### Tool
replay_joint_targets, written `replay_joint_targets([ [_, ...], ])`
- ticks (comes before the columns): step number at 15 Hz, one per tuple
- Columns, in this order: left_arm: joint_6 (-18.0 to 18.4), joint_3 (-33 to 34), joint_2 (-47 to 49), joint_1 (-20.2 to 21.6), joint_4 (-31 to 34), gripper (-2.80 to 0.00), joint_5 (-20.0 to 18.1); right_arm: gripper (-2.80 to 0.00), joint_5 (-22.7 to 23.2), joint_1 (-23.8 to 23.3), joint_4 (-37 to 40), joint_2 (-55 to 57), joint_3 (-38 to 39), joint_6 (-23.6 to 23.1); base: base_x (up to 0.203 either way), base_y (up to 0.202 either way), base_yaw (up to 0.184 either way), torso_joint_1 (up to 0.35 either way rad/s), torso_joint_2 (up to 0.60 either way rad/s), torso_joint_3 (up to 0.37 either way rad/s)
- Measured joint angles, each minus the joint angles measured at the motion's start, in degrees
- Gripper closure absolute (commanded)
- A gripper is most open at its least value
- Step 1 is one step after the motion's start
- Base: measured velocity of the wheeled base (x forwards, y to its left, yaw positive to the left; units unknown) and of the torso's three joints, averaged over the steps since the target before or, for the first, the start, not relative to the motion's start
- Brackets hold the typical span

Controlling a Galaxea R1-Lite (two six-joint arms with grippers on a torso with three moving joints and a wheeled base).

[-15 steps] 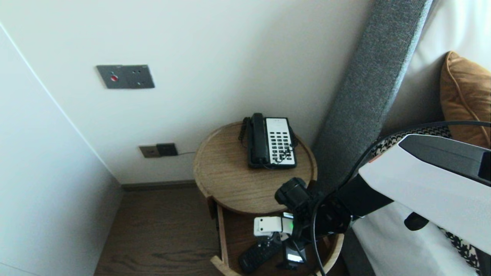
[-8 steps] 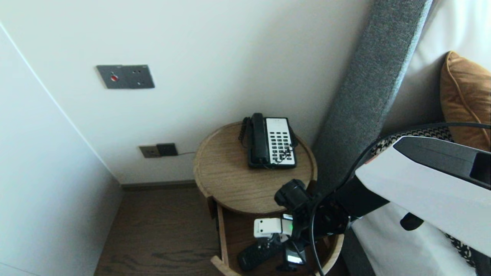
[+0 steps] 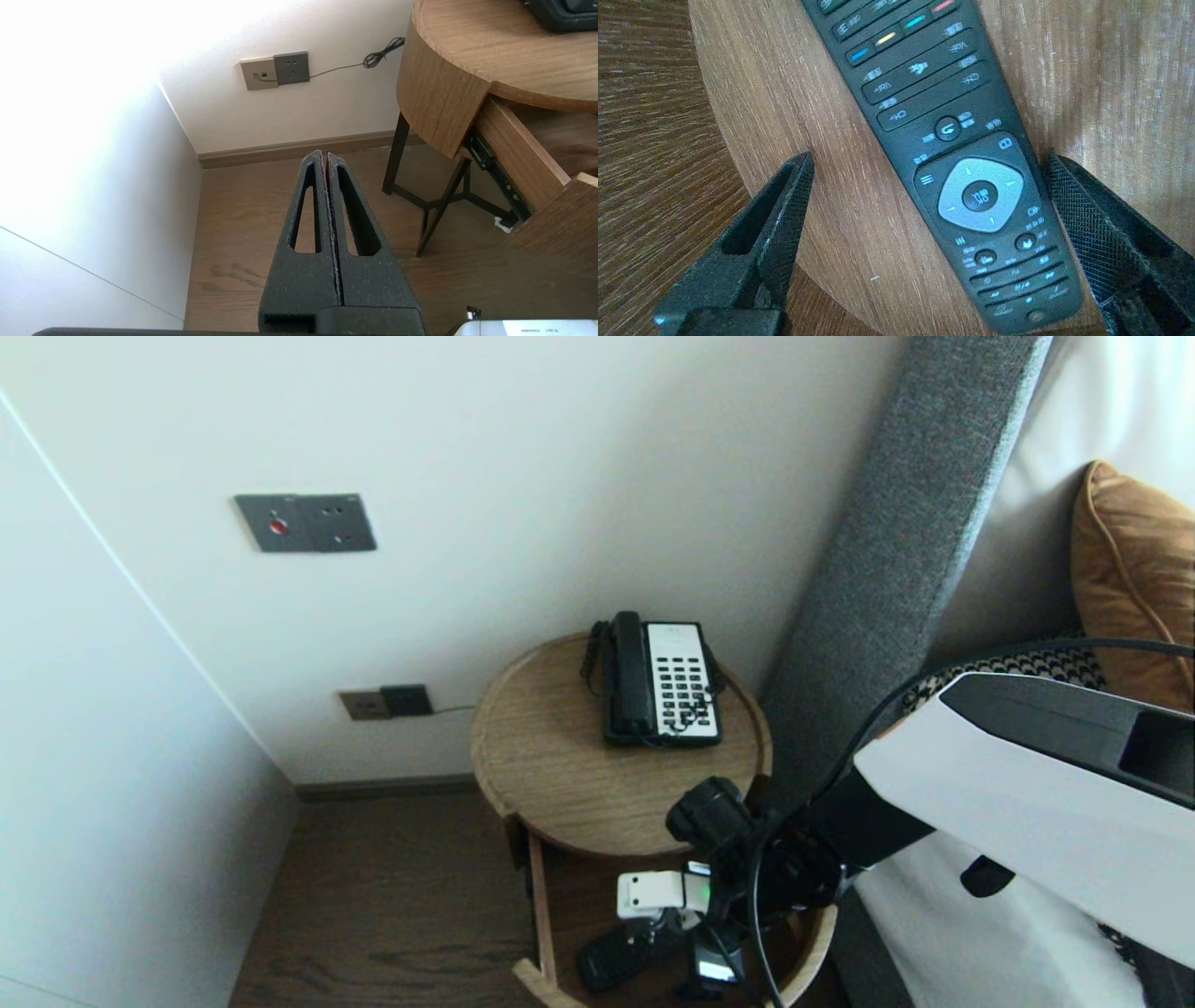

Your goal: Take the remote control out of the drawer one by one and place them on the table

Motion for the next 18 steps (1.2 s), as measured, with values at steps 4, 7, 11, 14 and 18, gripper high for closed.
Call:
replay_joint_targets([
  [4, 0.73, 0.00, 0.00, 0.00, 0.02, 0.00, -0.06, -2.80, 0.30, 0.02, -0.69, 0.72, -0.11, -0.18, 0.000, 0.000, 0.000, 0.000, 0.00, 0.000],
  [7, 0.73, 0.00, 0.00, 0.00, 0.05, 0.00, -0.09, -2.80, 0.38, 0.00, -0.85, 1.07, -0.28, -0.20, 0.000, 0.000, 0.000, 0.000, 0.00, 0.000],
  [11, 0.79, 0.00, 0.00, 0.00, 0.05, 0.00, -0.09, -0.51, 0.50, 0.04, -0.84, 1.40, -0.35, -0.23, 0.000, 0.000, 0.000, 0.000, 0.00, 0.000],
  [14, 0.84, -0.02, 0.00, 0.00, 0.07, 0.00, -0.06, 0.00, 0.57, -0.04, -0.89, 1.40, -0.26, -0.28, 0.000, 0.000, 0.000, 0.000, 0.00, 0.000],
  [18, 1.30, 0.00, 0.00, 0.00, 0.00, 0.00, -0.32, 0.00, 0.61, -0.09, -0.72, 1.09, 0.61, -0.30, 0.000, 0.000, 0.000, 0.000, 0.00, 0.000],
])
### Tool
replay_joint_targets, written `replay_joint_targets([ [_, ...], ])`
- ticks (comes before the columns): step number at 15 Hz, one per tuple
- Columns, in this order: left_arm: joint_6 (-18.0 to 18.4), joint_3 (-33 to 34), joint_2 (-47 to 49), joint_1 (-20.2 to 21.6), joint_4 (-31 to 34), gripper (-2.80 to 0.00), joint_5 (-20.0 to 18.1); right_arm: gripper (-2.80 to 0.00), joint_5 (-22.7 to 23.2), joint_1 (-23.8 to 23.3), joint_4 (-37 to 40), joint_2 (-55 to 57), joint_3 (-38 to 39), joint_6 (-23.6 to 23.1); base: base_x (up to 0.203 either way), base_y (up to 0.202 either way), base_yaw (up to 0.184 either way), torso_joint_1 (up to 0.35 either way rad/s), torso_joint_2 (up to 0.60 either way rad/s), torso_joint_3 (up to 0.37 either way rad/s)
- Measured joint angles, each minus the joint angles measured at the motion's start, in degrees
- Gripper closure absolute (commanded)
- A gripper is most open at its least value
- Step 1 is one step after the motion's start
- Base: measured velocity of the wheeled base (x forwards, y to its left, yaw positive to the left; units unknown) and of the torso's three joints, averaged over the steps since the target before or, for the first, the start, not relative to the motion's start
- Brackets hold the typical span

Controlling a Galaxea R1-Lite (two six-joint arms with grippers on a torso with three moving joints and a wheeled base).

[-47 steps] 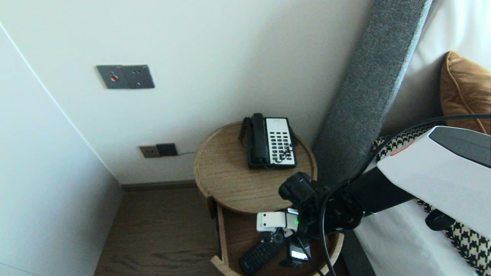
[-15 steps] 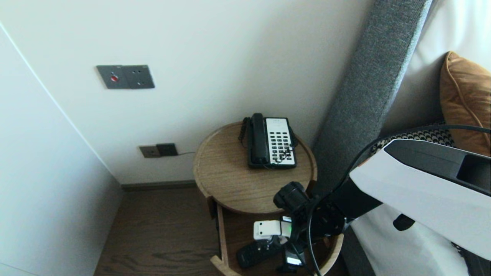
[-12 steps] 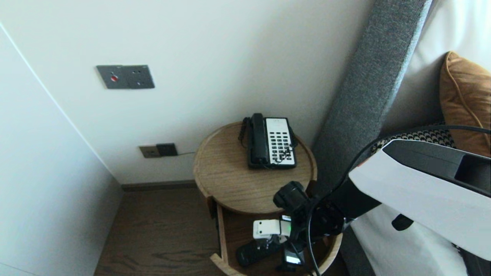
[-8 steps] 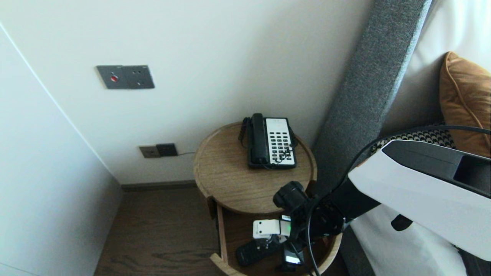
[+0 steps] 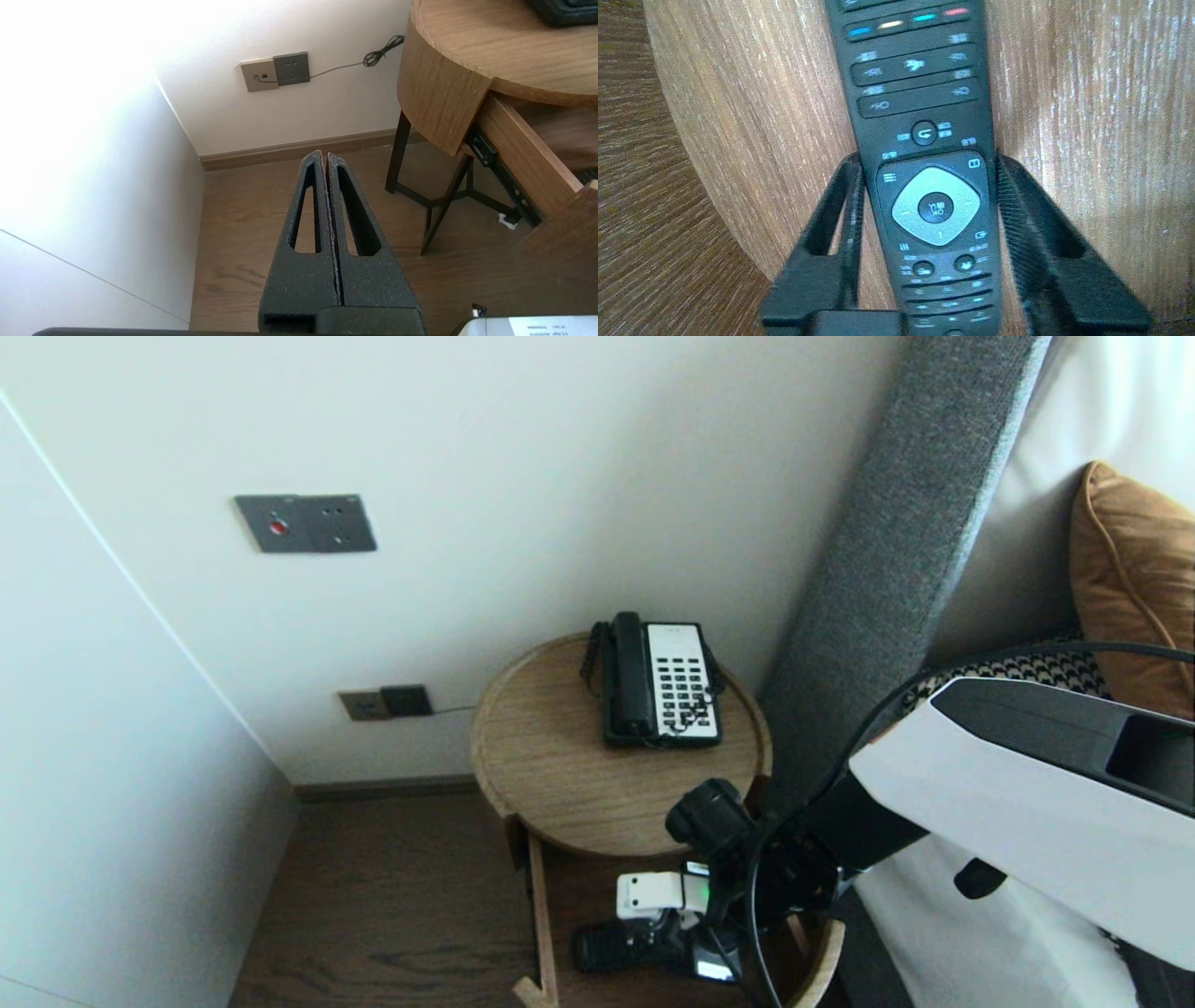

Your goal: Take the remote control out of the drawer one by one and place them on the table

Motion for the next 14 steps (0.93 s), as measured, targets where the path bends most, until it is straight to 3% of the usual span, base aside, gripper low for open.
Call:
replay_joint_targets([
  [14, 0.74, 0.00, 0.00, 0.00, -0.09, 0.00, -0.11, 0.00, -0.06, -0.11, 0.30, -3.18, 1.92, 0.12, 0.000, 0.000, 0.000, 0.000, 0.00, 0.000],
])
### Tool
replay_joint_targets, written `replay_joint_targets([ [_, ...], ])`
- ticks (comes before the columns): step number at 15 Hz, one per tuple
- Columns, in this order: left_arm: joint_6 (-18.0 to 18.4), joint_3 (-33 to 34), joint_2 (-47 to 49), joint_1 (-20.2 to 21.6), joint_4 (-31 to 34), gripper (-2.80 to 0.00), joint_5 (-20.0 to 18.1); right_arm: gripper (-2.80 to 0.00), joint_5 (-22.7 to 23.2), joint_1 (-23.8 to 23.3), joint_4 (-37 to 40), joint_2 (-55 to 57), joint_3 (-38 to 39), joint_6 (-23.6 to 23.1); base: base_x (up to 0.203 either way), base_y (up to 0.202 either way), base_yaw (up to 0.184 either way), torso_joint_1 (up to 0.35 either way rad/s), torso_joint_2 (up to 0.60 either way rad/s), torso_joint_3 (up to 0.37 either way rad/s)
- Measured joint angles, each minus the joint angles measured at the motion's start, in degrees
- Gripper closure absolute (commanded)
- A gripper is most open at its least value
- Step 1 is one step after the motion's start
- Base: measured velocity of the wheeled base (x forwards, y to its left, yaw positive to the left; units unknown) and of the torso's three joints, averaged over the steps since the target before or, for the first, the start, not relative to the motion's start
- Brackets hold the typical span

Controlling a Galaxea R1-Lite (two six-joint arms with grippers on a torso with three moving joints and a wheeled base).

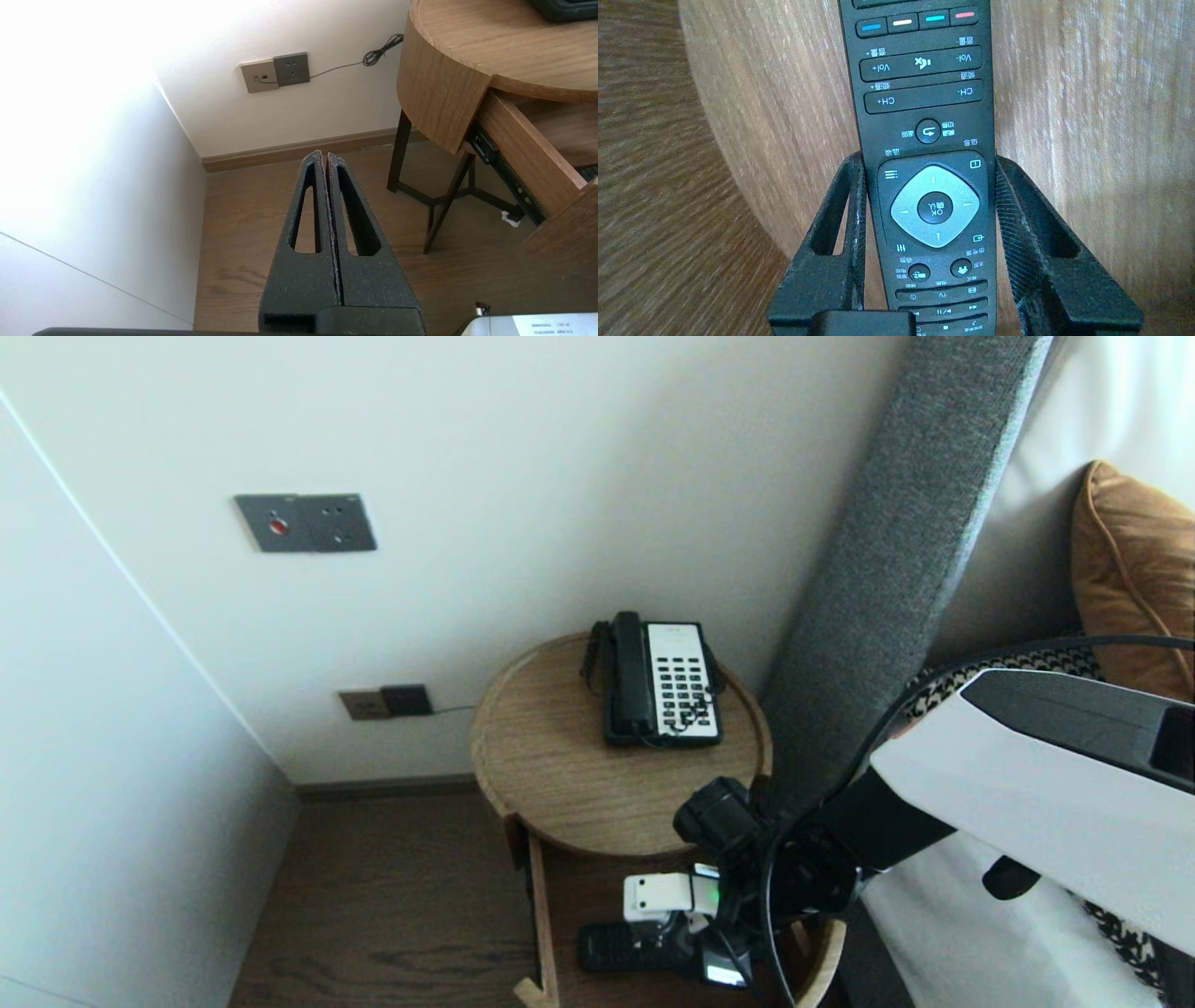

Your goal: Take the remote control out of the drawer one by one and place them on the table

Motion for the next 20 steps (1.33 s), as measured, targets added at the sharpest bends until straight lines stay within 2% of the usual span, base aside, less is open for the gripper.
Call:
replay_joint_targets([
  [16, 0.41, 0.00, 0.00, 0.00, -0.02, 0.00, -0.07, 0.00, 0.06, 0.09, 0.58, -10.77, 0.60, 1.80, 0.000, 0.000, 0.000, 0.000, 0.00, 0.000],
  [20, 0.87, 0.00, 0.00, 0.00, -0.05, 0.00, -0.35, 0.00, 0.06, 0.16, 3.89, -14.57, 1.25, 1.84, 0.000, 0.000, 0.000, 0.000, 0.00, 0.000],
])
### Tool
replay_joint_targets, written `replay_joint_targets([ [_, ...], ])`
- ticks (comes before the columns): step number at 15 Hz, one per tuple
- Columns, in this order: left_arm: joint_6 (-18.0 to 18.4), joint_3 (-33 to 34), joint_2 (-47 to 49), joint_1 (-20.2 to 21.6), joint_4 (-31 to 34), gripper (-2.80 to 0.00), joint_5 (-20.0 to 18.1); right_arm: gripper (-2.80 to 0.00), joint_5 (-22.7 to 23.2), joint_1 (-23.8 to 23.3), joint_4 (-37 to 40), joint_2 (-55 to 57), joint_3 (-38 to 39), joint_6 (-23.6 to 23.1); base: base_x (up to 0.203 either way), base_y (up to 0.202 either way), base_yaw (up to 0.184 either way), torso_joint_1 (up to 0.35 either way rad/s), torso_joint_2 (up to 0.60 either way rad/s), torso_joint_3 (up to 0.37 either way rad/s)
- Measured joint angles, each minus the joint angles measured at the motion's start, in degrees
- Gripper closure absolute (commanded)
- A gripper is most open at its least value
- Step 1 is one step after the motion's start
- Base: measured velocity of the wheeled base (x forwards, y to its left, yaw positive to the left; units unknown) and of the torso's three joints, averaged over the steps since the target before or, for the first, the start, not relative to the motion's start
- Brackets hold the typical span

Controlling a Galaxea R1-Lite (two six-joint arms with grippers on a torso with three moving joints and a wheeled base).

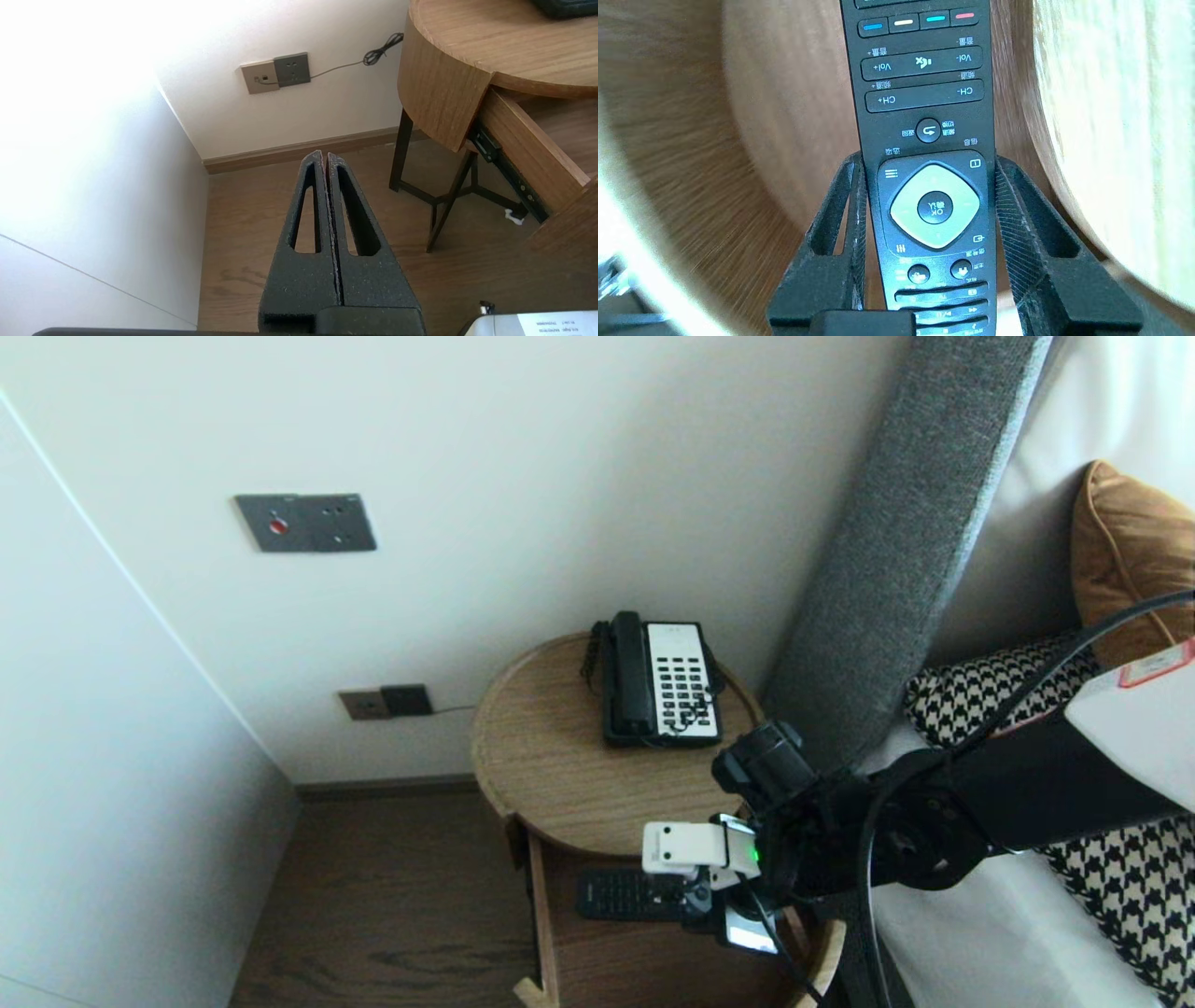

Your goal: Take the remote control out of the drawer one by one and place them on the table

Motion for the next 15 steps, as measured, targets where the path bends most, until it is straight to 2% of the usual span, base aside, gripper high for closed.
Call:
replay_joint_targets([
  [10, 0.18, 0.00, 0.00, 0.00, -0.05, 0.00, -0.05, 0.00, 0.11, -1.23, 3.80, -4.74, -7.07, 2.72, 0.000, 0.000, 0.000, 0.000, 0.00, 0.000],
  [15, 0.18, 0.00, 0.00, 0.00, -0.06, 0.00, -0.06, 0.00, 0.07, -2.93, 9.37, -4.14, -15.72, 9.08, 0.000, 0.000, 0.000, 0.000, 0.00, 0.000],
])
